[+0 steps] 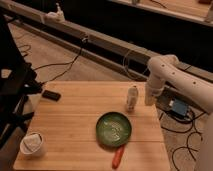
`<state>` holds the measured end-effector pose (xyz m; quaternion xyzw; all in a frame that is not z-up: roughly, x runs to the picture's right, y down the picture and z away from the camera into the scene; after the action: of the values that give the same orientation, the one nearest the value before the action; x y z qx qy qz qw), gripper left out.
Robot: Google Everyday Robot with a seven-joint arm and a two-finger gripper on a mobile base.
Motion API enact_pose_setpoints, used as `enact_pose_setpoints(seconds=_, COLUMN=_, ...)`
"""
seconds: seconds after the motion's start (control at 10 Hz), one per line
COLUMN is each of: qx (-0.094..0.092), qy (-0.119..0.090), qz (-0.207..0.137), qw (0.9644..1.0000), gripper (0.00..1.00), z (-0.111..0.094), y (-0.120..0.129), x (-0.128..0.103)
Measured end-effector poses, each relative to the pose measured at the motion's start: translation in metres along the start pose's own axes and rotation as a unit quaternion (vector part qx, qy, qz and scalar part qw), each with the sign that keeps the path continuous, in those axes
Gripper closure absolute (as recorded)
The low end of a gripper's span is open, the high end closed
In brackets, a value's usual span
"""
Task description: Knock the bottle over
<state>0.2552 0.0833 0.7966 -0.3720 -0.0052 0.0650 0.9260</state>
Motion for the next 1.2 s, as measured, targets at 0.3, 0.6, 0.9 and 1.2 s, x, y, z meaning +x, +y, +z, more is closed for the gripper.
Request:
enact_pose_setpoints(seconds=0.3, qx=0.019, qy=0.008, qz=0.006, qw=0.9998, gripper=1.00, z=-0.003, y=-0.013, x=0.006)
enact_pose_setpoints(seconds=0.6, qx=0.083, qy=0.021, qz=0.009, qw=0.9963, gripper=1.00, z=-0.011, y=-0.064, x=0.005)
enact_pose_setpoints(seconds=0.9, qx=0.125, qy=-0.005, qz=0.024, qw=0.9918, gripper=1.00, z=-0.016, y=-0.093, x=-0.001)
enact_pose_setpoints(seconds=1.2, qx=0.118, qy=-0.063, qz=0.023, qw=0.9907, gripper=1.00, z=-0.011, y=-0.086, x=-0.026)
